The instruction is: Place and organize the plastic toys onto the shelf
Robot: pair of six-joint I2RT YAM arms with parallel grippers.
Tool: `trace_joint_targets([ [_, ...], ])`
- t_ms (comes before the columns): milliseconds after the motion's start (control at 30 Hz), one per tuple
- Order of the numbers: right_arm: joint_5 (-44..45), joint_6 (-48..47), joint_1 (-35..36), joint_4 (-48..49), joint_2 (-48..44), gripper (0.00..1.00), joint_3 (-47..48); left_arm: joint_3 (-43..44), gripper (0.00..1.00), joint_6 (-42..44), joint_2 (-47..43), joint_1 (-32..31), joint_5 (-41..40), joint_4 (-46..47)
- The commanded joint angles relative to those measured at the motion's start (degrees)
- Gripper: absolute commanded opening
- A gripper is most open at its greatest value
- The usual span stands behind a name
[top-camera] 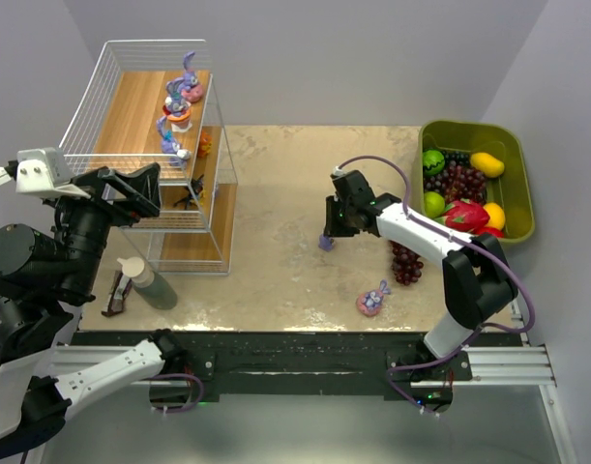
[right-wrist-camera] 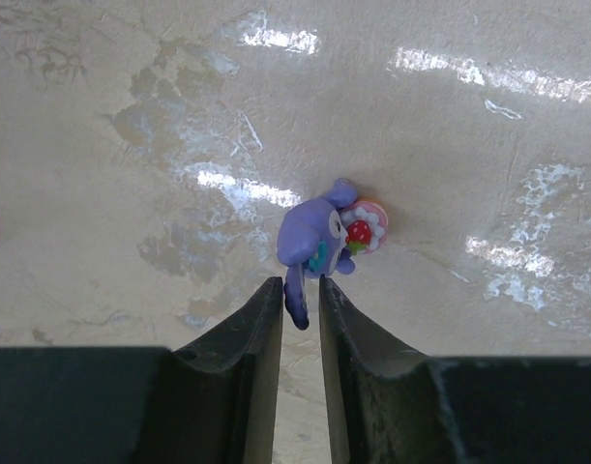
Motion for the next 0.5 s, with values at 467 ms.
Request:
trace_joint_targets([
  [467,-5.4,5.7,0.0,4.7,0.8,0.0,8.4,3.5,1.0,1.8,-0.8,-0.1,-1.4,0.2],
])
